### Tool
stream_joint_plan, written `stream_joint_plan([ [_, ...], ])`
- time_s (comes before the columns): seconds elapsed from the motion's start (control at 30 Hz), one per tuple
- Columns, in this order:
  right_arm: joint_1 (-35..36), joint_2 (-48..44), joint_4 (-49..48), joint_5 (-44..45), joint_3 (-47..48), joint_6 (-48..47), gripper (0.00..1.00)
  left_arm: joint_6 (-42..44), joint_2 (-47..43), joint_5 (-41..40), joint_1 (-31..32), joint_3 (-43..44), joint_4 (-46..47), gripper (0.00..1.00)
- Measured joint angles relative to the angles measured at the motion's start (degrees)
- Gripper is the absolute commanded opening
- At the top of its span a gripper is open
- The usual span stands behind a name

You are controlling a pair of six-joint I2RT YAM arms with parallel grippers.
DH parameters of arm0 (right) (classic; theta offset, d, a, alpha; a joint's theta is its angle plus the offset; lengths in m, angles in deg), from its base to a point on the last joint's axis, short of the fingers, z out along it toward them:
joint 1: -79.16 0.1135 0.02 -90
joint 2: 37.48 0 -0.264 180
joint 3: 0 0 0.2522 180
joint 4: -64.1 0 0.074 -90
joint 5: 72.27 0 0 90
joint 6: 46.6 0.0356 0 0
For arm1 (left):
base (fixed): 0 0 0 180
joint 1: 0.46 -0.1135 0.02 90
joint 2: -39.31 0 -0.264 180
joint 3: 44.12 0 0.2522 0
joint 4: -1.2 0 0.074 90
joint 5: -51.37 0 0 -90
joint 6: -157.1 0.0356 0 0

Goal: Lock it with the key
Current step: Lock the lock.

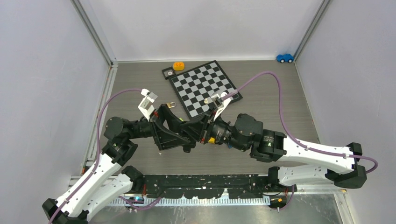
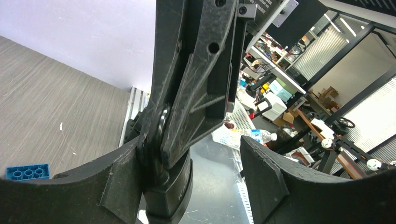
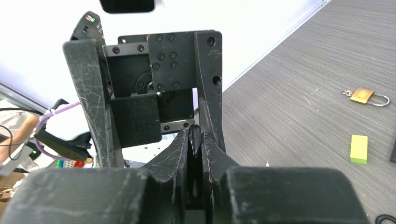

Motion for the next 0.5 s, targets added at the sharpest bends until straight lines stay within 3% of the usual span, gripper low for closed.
stream_joint_plan([
  [0.23, -1.4, -0.8, -2.2, -1.7, 0.0, 1.0, 0.0, 0.0, -0.1, 0.0, 0.0, 0.0, 0.1, 0.68],
  [0.5, -2.7, -0.7, -4.0, -3.7, 0.0, 1.8, 0.0, -0.2, 0.3, 0.1, -0.1, -0.4, 0.3, 0.46],
])
